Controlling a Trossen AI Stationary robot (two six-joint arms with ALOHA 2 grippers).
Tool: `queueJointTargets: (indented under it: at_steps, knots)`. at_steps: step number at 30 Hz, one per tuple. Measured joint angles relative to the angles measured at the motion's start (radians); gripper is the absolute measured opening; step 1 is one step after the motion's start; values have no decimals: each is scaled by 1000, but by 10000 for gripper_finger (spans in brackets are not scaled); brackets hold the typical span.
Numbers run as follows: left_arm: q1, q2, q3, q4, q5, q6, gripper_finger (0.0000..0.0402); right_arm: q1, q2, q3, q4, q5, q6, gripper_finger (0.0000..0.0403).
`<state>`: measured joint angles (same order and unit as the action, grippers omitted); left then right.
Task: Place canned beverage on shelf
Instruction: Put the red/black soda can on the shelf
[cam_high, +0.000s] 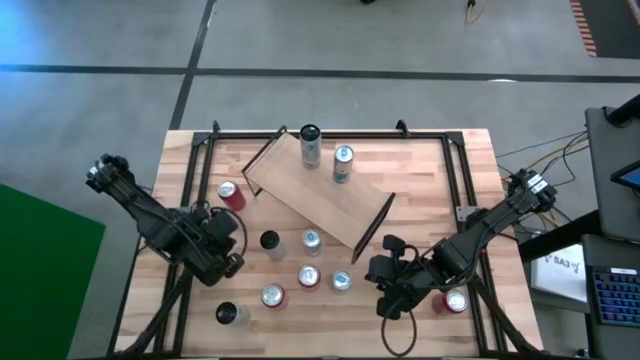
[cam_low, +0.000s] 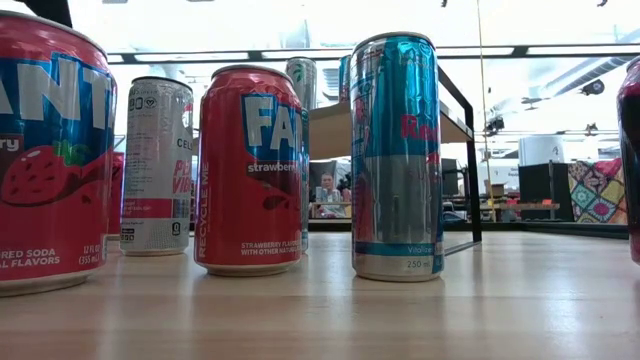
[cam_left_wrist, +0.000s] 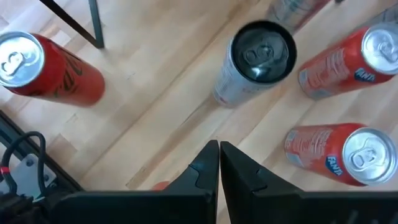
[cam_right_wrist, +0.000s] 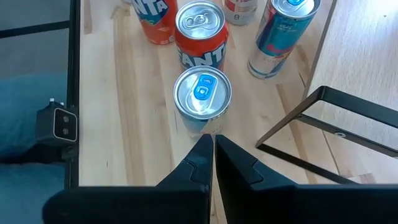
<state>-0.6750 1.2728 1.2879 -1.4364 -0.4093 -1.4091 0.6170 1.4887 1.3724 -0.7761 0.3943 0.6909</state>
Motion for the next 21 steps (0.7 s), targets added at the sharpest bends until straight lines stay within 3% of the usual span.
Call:
queueJointTargets:
  at_steps: [9, 16, 21]
  knots:
    - [1, 24, 6, -6, 8, -3, 0, 0, 0, 0, 0, 0, -12, 9]
    - [15, 24, 2, -119, -14, -26, 0, -2, 0, 0, 0, 0, -22, 9]
    - [53, 13, -1, -134, -52, -5, 19, -2, 0, 0, 2, 0, -49, 9]
